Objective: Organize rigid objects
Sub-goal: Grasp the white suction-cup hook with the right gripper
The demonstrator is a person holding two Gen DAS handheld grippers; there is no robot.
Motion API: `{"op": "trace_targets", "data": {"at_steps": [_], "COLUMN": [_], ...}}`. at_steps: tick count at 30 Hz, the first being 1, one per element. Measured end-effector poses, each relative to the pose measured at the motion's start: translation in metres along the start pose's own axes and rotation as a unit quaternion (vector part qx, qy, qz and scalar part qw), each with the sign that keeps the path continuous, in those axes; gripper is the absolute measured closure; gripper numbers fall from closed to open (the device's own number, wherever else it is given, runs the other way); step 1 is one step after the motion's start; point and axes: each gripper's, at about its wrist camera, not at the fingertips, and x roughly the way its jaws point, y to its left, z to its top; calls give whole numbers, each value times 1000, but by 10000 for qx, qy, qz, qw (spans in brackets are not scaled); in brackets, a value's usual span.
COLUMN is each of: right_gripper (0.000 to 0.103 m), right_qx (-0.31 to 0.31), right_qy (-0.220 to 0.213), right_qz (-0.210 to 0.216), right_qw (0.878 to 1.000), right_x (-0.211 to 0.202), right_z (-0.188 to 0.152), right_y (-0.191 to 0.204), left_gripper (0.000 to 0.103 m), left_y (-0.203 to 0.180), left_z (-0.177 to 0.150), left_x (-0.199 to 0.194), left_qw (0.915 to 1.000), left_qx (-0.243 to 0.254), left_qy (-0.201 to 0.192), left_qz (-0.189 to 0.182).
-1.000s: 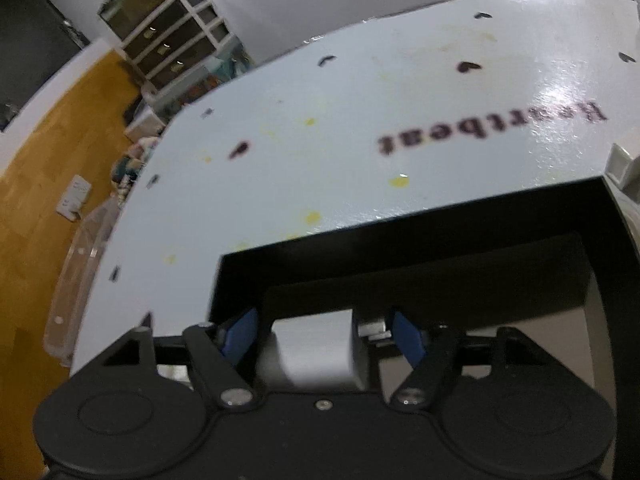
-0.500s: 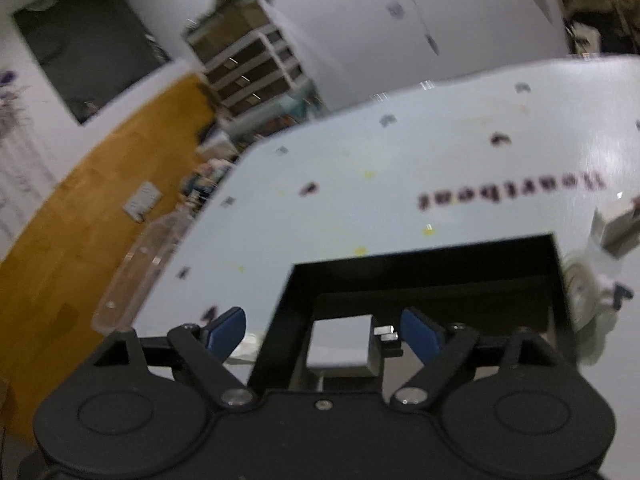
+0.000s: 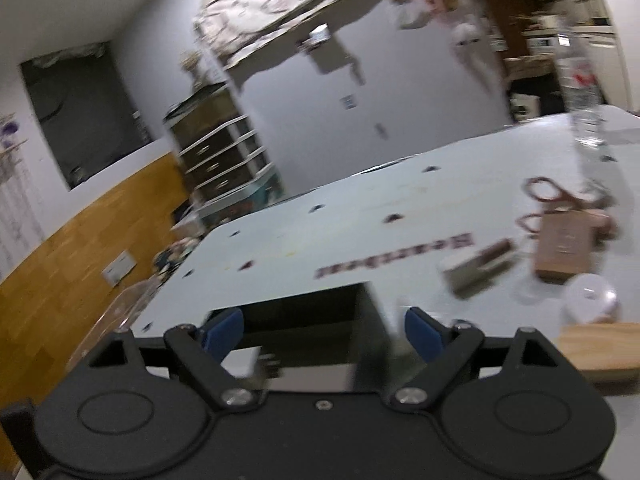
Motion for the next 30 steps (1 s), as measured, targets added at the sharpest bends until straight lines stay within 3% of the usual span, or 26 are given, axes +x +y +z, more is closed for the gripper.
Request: {"op": "trace_targets", "data": {"at_steps": [8,18,24,26,30], "right_gripper": [25,36,52,65,65], "right_qx": [468,764,924,925,698], "right_qy": [57,339,479,464,418], "right_qz": [-421,-370,-401,-285,-390], "right_qw": [9980,9958,9938,9942,9959], "right_x": [23,75,88,87,80], "right_z": [-16,-16,-16,-15,-11], "right_y": [-42,-53,-60,-60,-56], "left_gripper": [95,94,94,94,94], "left_y": [-2,0,-1,-1,-1], "left_z": [3,10,10,10,9], "left_x": [1,5,9,8,9], "left_qw": [10000,9996,9995,9996,9996], "left_qx": [5,-16,-38,-34,-44], "left_qy": [77,285,301,297,285], "left_qz": [6,-33,-23,-20,-13]}}
